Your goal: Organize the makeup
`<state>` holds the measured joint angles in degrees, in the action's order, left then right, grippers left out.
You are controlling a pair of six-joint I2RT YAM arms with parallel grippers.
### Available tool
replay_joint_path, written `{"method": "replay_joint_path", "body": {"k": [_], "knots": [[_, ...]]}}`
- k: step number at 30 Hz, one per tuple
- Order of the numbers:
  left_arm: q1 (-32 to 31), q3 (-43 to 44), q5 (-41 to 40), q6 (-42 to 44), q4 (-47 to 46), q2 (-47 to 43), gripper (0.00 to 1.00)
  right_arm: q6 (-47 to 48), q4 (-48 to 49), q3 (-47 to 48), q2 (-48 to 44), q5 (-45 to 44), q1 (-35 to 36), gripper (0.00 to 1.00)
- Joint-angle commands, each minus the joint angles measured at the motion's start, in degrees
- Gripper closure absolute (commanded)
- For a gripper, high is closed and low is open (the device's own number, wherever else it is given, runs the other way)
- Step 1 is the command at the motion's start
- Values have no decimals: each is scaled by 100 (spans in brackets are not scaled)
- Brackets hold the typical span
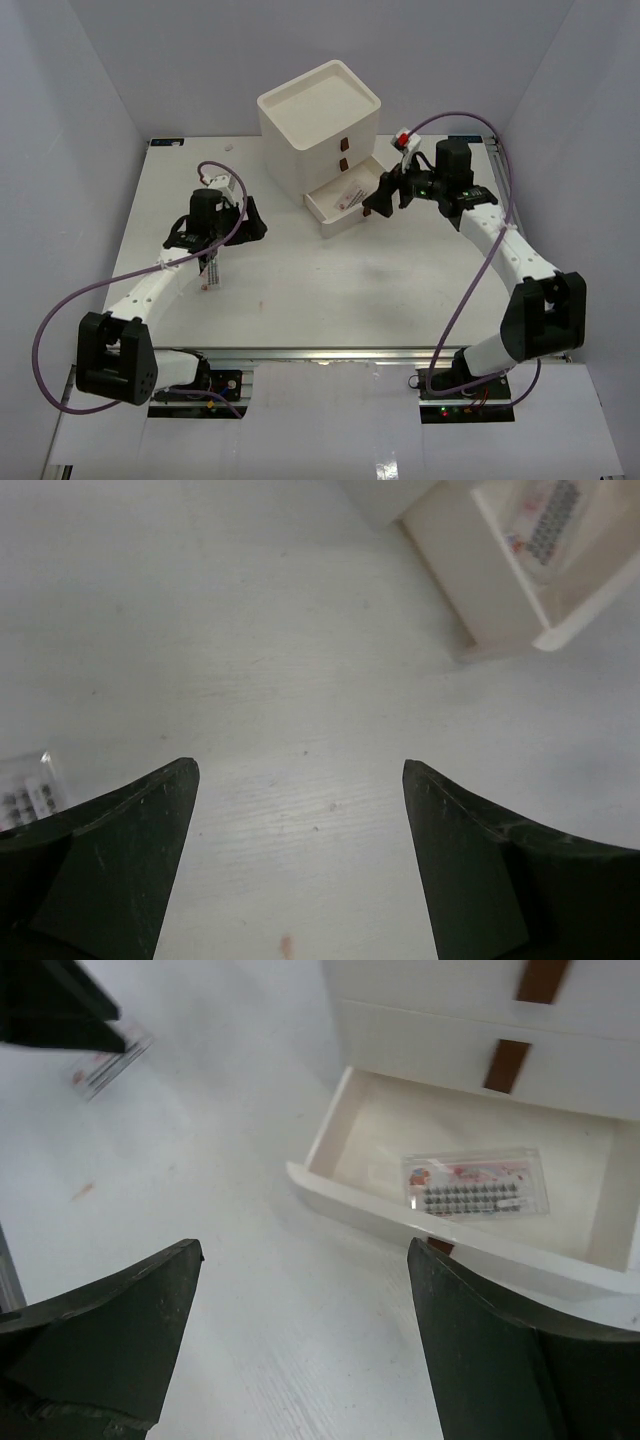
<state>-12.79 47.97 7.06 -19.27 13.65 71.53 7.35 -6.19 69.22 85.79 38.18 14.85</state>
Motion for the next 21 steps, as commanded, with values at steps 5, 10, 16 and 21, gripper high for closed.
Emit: {"method": "replay_joint_path", "body": {"k": [5,10,16,21], "knots": [[236,375,-2289,-2065,1938,634,4,1251,159,-1514,-1384,2009,-861,10],[513,303,-3012,-2241,2172,682,3,1023,179,-1576,-1374,2481,-1266,10],[948,264,-3277,-1941,2144,1083,2,934,188,-1604,-1412,2835,-1283,10],[1094,409,-3049,-1460,1999,1632,2,956,183,-1622,-1510,2877,-1283,10]]}}
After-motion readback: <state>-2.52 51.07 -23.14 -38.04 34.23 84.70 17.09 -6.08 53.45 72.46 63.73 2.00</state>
